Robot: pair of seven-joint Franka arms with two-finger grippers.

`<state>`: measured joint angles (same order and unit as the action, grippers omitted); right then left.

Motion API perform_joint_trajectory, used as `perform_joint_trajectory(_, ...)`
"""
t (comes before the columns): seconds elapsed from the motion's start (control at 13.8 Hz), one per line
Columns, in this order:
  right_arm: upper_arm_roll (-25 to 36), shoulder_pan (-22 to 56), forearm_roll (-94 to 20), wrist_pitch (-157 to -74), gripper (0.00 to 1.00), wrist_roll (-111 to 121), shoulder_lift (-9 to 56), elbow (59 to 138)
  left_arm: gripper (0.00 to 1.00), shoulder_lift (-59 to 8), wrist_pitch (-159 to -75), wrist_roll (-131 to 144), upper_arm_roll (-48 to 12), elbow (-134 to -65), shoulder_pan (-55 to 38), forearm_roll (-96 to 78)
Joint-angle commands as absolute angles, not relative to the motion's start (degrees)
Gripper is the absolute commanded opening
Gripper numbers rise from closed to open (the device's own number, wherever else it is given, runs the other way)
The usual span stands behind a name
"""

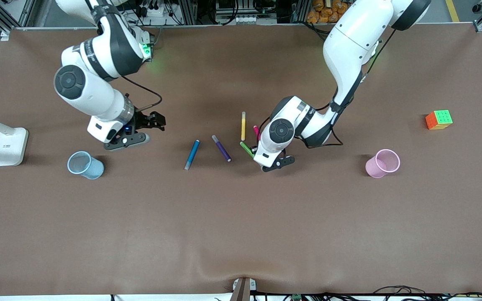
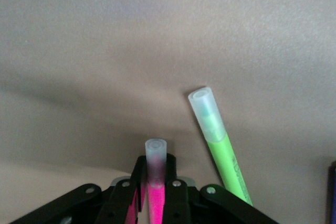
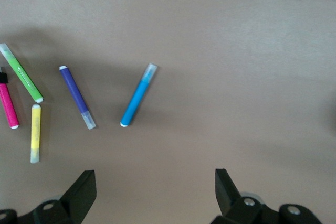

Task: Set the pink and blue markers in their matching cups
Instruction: 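Grasp the pink marker with the left gripper while the right gripper reaches the blue marker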

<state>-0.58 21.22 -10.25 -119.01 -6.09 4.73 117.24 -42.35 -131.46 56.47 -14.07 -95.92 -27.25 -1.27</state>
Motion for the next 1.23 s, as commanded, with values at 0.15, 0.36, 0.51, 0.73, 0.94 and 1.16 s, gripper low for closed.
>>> perform_joint_trajectory(0.15,-0.09,24.52,-10.37,-124.70,1.00,-12.64,8.25,117.51,0.00,-38.42,-125.44,57.13,-12.66,-94.40,-26.63,-0.44)
perform_joint_trajectory(0.36,0.00,26.01,-9.76,-126.65,1.00,-18.35,12.03,115.67,0.00,-35.69,-121.92,56.87,-12.74,-94.04,-24.35,2.79)
perform_joint_trajectory(0.51,0.00,26.28,-3.03,-126.48,1.00,-26.05,13.18,114.70,0.00,-33.58,-119.46,55.73,-12.83,-94.22,-22.25,5.62)
perform_joint_trajectory(0.73,0.00,28.37,-0.27,-125.86,1.00,-34.52,18.96,109.88,0.00,-30.86,-117.17,55.20,-12.83,-94.57,-20.67,10.44)
perform_joint_trajectory(0.94,-0.09,29.36,8.92,-126.91,1.00,-35.24,24.42,107.23,0.00,-28.48,-116.19,52.66,-12.83,-95.01,-18.99,11.69)
perform_joint_trajectory(1.16,-0.17,28.57,10.02,-130.59,1.00,-35.33,26.89,106.96,0.00,-26.11,-114.88,44.42,-12.83,-95.01,-14.87,11.69)
